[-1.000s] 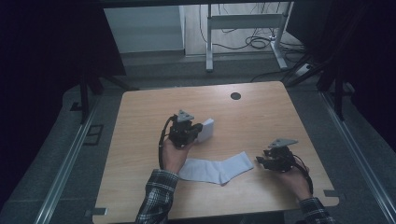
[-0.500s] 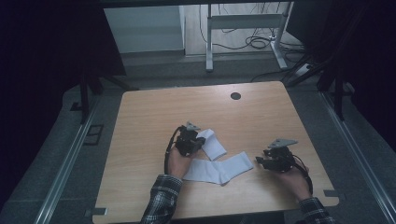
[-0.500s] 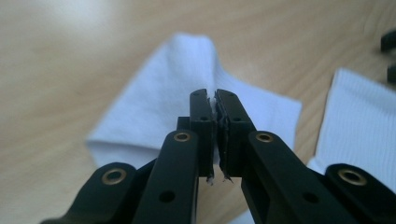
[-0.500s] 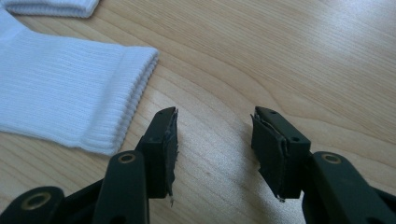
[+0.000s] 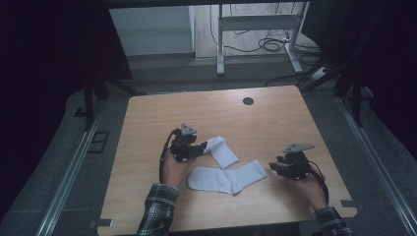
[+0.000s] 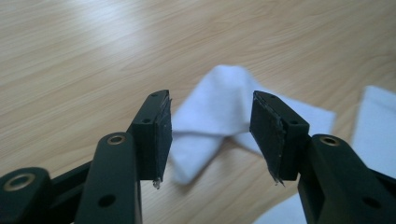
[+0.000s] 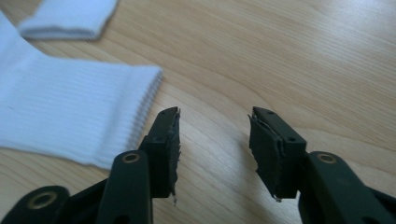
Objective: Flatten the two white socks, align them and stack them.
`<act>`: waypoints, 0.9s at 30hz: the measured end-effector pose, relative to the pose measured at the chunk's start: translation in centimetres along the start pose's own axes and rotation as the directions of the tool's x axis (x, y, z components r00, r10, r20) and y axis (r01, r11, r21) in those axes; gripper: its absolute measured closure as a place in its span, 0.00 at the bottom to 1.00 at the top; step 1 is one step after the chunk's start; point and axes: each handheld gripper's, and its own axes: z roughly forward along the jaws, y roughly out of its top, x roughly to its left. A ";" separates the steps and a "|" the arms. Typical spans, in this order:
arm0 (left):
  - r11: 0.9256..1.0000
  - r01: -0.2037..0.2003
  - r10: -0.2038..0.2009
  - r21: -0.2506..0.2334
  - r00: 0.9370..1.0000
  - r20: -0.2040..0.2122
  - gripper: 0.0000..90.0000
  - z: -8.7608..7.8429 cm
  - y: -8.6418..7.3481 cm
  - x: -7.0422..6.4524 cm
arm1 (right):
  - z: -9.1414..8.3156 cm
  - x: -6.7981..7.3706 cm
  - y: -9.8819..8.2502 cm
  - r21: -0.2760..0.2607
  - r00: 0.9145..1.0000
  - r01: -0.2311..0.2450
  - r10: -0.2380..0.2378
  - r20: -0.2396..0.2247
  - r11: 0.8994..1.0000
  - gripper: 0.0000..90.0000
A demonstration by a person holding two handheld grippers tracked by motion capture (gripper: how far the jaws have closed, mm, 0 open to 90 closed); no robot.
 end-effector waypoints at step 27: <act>0.993 0.041 -0.041 0.107 0.999 -0.004 0.86 4.3 -3.6 1.3 | 7.5 8.4 7.0 0.023 0.977 0.071 -0.064 -0.204 0.997 0.87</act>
